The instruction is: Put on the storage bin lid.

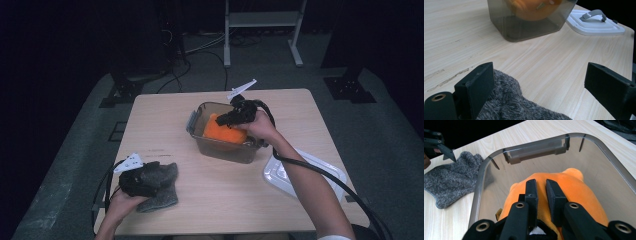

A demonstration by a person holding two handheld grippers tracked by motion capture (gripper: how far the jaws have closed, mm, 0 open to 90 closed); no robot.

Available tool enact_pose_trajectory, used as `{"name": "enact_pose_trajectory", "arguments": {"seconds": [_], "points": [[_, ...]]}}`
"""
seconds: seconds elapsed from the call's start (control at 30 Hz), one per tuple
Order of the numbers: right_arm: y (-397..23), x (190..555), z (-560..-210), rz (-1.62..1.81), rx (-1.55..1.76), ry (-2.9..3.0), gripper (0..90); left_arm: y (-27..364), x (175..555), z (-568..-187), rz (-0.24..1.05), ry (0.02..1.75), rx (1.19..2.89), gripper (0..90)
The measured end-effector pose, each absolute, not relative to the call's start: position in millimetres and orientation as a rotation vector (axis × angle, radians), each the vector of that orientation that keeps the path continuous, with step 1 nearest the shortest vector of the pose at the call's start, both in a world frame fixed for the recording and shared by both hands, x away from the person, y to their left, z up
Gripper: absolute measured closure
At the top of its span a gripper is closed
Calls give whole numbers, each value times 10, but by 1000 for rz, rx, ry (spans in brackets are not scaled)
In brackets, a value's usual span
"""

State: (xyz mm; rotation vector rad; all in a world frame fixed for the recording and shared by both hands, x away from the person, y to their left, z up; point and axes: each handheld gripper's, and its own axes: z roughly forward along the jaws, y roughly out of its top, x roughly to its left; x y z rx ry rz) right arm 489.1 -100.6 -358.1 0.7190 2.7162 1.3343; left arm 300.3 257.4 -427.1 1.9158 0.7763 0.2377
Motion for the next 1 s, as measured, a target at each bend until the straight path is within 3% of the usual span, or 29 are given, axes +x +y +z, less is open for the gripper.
{"name": "enact_pose_trajectory", "arguments": {"seconds": [0.4,0.6,1.0], "points": [[-983,4900,-3595,1312,732,2742,777,2570,3004,-4272,238,774,1918,88],[-1009,4908,-3569,1373,753,2726,865,2572,3005,-4273,235,776,1917,88],[-1125,4821,-3434,1378,739,2718,746,2556,3008,-4279,235,774,1921,88]]}}
